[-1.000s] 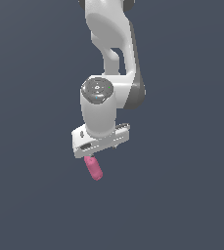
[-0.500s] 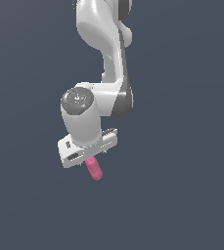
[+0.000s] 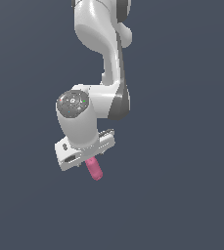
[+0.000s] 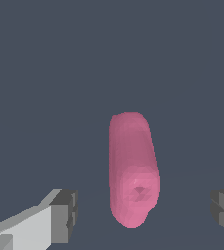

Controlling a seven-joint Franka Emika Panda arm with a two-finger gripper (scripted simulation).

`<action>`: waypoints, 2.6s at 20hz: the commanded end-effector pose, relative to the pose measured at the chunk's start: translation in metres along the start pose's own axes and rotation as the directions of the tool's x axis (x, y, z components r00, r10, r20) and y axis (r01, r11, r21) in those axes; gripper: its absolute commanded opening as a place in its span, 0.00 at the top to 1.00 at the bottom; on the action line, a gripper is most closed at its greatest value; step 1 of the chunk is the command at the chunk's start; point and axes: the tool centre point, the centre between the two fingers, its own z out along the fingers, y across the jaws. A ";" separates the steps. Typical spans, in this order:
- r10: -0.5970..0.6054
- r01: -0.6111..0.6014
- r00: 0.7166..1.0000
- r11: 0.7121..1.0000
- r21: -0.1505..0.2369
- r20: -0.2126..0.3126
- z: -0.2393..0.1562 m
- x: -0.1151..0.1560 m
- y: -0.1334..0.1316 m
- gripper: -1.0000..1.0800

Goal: Pick up the object and move it to a goal position.

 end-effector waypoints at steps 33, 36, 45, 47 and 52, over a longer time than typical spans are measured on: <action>0.012 -0.013 1.000 1.000 -0.002 -0.014 0.045 0.003 -0.002 1.00; 0.038 -0.038 0.999 0.999 -0.007 -0.037 0.038 0.006 -0.005 1.00; 0.177 -0.184 0.969 0.983 -0.024 -0.170 -0.001 0.027 -0.024 1.00; 0.218 -0.228 0.953 0.973 -0.025 -0.211 -0.013 0.033 -0.029 1.00; 0.318 -0.341 0.894 0.940 -0.019 -0.316 -0.046 0.046 -0.042 1.00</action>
